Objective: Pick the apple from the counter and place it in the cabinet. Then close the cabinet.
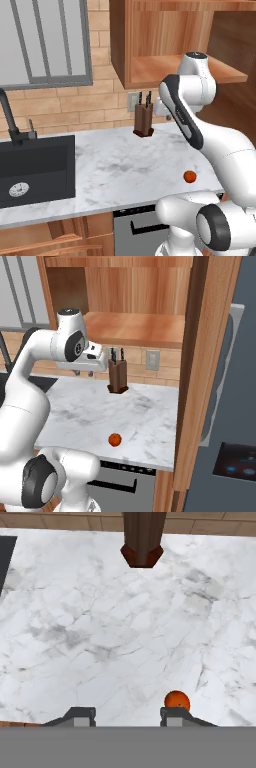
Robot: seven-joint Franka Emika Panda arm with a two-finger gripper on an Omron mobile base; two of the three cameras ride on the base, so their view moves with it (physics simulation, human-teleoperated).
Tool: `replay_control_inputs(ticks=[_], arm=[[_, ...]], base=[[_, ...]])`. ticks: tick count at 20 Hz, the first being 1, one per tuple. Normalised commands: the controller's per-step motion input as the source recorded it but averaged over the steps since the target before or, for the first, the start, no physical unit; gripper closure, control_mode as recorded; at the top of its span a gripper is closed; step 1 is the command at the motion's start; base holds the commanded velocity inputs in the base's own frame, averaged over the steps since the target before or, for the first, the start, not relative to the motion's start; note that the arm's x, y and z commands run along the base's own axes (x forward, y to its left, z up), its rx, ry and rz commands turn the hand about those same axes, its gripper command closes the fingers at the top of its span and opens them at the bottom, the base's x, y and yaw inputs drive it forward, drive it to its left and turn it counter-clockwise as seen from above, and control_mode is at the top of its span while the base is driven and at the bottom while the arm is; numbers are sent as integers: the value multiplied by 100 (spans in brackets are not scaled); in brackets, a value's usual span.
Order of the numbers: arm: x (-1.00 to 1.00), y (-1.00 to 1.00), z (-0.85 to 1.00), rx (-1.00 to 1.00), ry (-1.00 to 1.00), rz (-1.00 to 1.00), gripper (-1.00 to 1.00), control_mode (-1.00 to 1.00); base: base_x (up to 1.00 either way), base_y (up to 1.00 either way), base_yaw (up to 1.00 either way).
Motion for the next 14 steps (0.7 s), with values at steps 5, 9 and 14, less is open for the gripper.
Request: replay_control_inputs(ticks=[5,9,14], arm=[[-11,-5,-28,0,0,0,-100,-100],[-56,-35,-72,0,-1,0,-100,-100],[-41,-37,-82,0,1,0,-100,-100]], base=[[0,0,0],[0,0,0],[0,0,0]])
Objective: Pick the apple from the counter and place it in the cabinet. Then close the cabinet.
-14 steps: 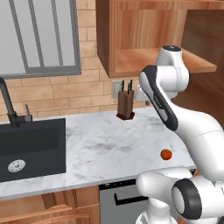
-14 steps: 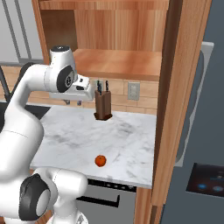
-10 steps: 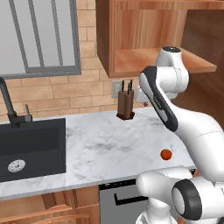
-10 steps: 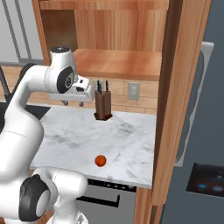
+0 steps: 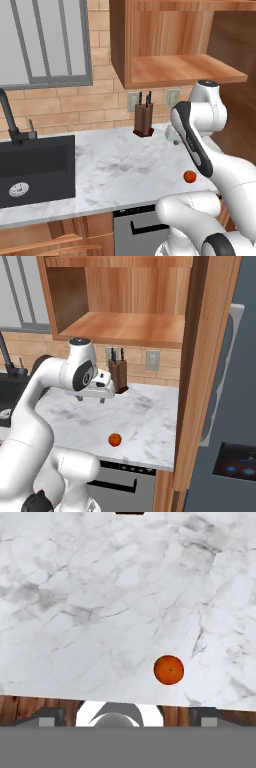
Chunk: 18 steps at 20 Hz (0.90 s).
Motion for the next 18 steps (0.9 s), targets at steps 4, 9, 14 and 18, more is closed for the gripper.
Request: replay_control_inputs(ticks=[4,9,14,18], arm=[[0,-30,-87,0,13,0,-100,-100],[8,-19,-76,0,12,-2,-100,-100],[15,-19,-54,0,10,-1,-100,-100],[13,-33,-42,0,7,-2,-100,-100]], base=[[0,0,0],[0,0,0],[0,0,0],[0,0,0]])
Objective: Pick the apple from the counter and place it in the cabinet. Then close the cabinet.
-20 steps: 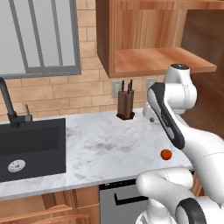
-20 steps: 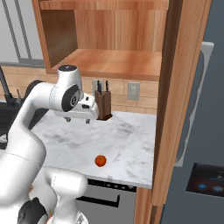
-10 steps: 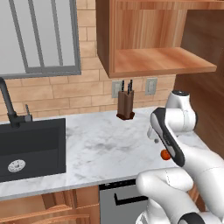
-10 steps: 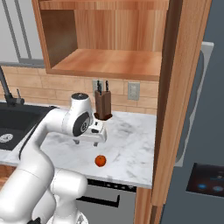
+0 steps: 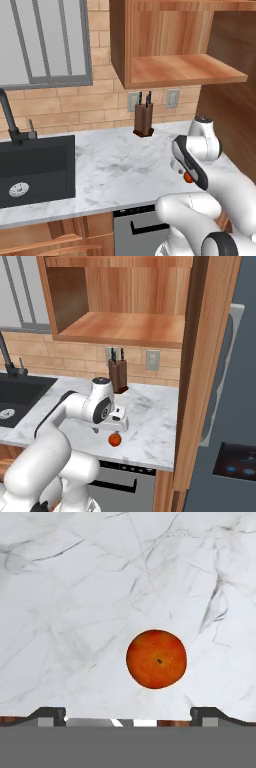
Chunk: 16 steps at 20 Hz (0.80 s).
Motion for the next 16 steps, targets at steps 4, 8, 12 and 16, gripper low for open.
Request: replay_control_inputs(ticks=[4,8,12,16], arm=[[8,-37,-43,0,4,-1,-100,-100],[21,-15,-38,0,4,-1,-100,-100],[30,-3,-33,0,3,-1,-100,-100],[26,0,-34,0,1,-1,-100,-100]], base=[[0,0,0],[0,0,0],[0,0,0],[0,0,0]])
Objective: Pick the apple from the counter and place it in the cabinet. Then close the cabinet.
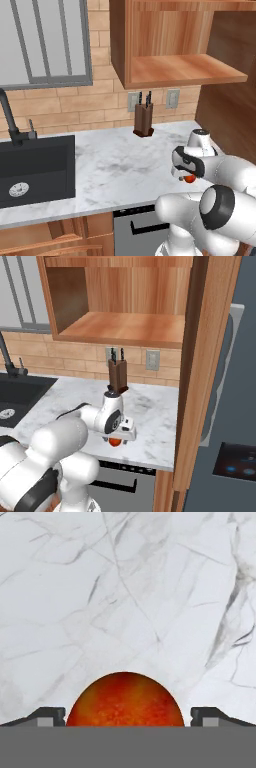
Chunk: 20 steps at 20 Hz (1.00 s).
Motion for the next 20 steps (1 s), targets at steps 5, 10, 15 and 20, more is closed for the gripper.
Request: replay_control_inputs(ticks=[5,10,15,20], arm=[[1,-2,-18,0,1,0,100,-100],[-10,1,44,-1,-6,0,100,-100],[-7,0,100,-1,-18,0,100,-100],[-5,0,100,0,-23,0,100,-100]], base=[[0,0,0],[0,0,0],[0,0,0],[0,0,0]])
